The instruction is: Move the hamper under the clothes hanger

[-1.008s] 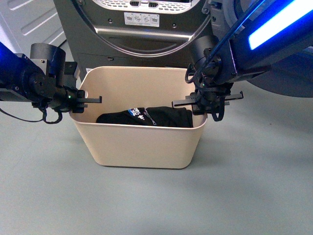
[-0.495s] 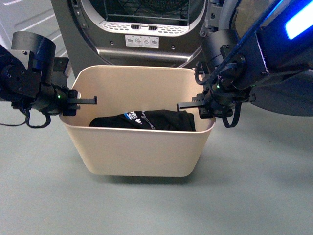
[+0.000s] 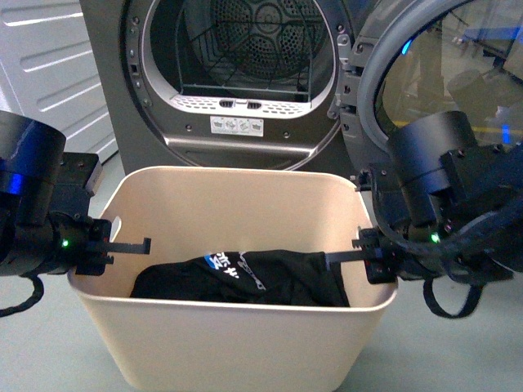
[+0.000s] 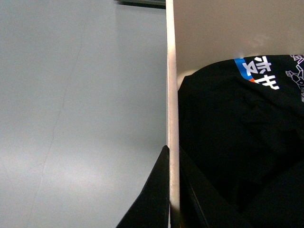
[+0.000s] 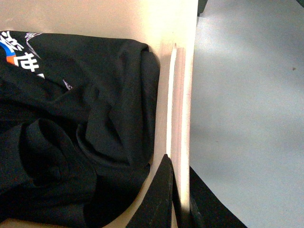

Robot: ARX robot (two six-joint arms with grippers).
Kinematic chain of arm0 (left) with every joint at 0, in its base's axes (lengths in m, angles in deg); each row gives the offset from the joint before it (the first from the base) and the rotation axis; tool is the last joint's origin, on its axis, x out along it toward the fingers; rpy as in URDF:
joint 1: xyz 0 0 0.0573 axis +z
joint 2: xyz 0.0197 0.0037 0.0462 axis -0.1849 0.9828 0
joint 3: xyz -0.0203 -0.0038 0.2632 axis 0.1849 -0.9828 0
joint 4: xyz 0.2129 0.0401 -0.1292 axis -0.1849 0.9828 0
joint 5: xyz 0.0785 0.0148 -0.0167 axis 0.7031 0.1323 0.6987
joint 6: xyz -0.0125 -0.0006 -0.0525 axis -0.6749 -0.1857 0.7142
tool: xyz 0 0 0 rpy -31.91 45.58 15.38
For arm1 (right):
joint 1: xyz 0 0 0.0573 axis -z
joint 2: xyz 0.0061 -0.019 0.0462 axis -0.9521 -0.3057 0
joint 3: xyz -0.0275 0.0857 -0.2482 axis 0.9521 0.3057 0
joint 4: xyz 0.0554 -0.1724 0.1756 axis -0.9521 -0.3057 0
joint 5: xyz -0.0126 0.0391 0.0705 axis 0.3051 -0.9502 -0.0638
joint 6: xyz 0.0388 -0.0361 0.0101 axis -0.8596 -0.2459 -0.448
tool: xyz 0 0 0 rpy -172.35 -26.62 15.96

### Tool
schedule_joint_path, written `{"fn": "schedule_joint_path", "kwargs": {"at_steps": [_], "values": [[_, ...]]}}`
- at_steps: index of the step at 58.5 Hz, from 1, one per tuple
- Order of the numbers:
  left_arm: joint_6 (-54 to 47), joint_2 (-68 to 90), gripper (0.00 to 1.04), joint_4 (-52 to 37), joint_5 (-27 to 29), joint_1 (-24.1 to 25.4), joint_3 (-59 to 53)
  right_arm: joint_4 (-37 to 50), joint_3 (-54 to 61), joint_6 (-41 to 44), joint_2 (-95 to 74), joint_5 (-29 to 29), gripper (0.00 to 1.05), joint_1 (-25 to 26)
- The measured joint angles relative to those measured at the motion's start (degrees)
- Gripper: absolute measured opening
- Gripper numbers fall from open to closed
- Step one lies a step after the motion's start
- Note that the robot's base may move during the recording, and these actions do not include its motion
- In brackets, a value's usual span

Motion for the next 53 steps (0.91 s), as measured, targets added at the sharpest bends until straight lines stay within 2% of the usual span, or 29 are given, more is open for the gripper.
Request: {"fn": "schedule_joint_path", "kwargs": {"at_steps": [24, 53], "values": [[1.77, -5.77, 0.04, -5.68, 3.65, -4.20, -11.23, 9.68, 18.58, -0.50, 11.17, 0.70, 0.03, -1.97], [5.25, -4.20, 0.04, -13.46, 2.69, -5.38, -18.73, 20.02, 26.08, -0.70, 8.24, 0.11, 0.03, -0.90]]}}
